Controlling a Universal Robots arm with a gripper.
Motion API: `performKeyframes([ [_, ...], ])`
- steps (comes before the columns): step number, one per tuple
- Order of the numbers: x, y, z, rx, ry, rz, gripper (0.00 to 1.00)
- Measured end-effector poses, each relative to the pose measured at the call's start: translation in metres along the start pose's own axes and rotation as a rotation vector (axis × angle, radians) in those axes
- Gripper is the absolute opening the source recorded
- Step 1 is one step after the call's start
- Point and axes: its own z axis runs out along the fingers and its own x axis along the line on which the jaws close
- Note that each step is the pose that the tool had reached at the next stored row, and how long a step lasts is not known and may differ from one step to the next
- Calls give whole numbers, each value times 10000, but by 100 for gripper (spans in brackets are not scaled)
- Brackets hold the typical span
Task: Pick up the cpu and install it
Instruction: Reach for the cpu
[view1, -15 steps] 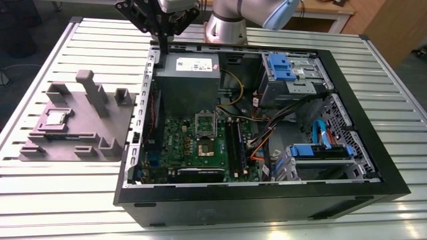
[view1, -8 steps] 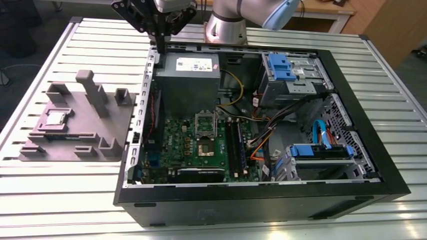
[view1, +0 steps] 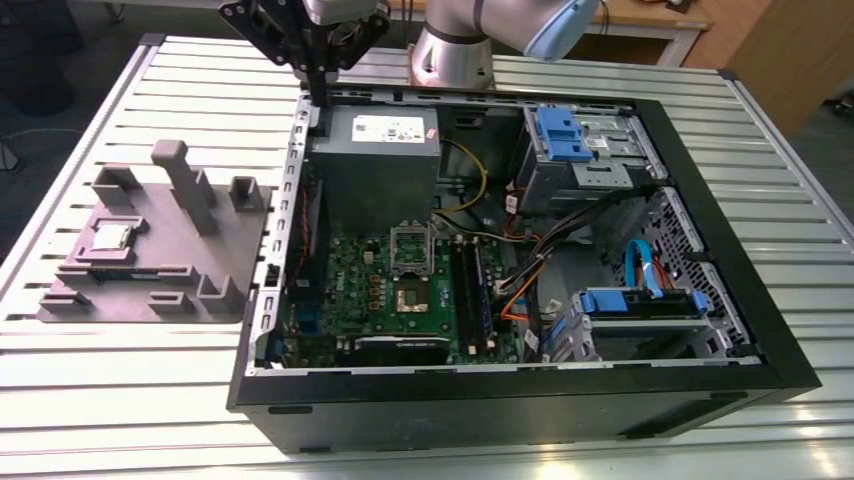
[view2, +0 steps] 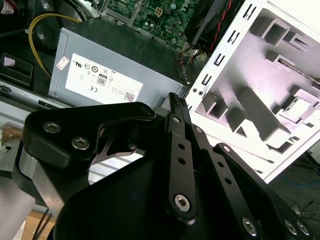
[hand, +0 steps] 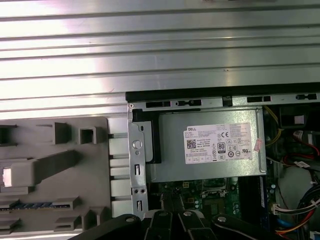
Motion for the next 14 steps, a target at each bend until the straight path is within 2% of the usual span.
performKeyframes([
  [14,49,-4,-1,0,0,0,10],
])
